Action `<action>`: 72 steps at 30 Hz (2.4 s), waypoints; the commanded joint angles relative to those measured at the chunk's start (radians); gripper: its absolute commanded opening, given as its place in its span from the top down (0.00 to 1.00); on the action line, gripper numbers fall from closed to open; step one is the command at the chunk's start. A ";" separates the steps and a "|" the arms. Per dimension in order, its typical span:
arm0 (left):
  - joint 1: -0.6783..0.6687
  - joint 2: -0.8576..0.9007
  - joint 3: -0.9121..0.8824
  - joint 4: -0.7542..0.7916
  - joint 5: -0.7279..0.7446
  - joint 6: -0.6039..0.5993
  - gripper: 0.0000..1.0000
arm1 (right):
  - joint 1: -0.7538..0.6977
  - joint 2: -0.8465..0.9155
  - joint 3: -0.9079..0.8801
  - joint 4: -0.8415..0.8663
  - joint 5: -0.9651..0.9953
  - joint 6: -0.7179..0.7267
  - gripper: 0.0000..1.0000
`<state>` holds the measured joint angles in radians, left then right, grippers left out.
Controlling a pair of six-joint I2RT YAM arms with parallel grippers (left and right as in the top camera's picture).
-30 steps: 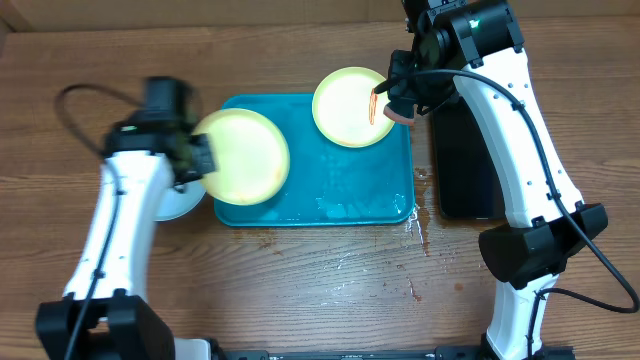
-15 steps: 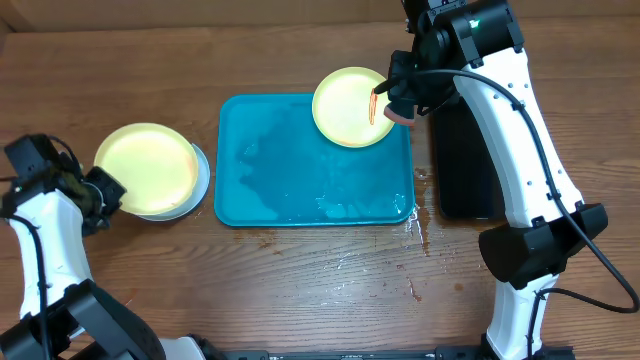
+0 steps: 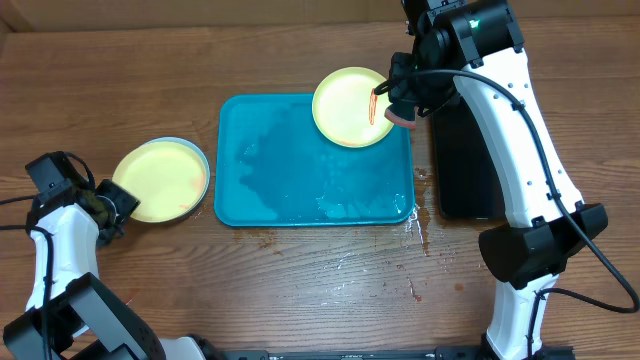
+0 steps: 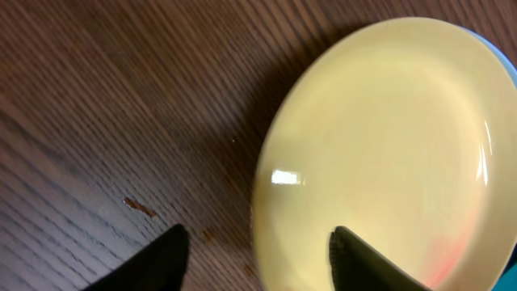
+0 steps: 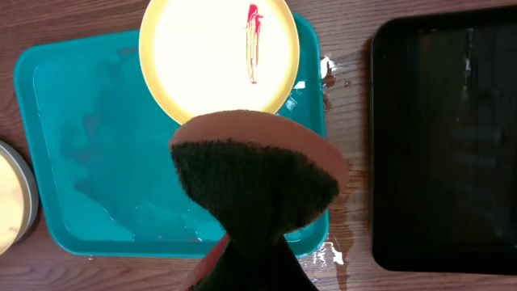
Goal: Clean dirty plates on tray and stack at the side
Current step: 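Release the yellow plate and withdraw the left gripper, then grasp the upper yellow plate rim with left gripper, drag it down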
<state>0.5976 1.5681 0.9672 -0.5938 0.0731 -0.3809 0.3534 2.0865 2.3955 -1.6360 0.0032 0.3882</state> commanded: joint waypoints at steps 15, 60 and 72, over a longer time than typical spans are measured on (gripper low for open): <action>-0.107 -0.005 0.235 -0.188 0.207 0.215 0.42 | -0.005 -0.007 0.013 0.025 -0.006 -0.003 0.96; -0.926 0.899 1.104 -0.246 0.006 0.056 0.63 | -0.005 -0.007 0.013 -0.023 -0.005 -0.023 0.96; -0.856 0.863 1.106 -0.366 -0.004 0.037 0.96 | -0.005 -0.007 0.013 -0.018 -0.006 -0.025 0.95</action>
<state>-0.3069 2.4405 2.0735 -0.9100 0.0959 -0.3367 0.3534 2.0865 2.3955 -1.6604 0.0032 0.3660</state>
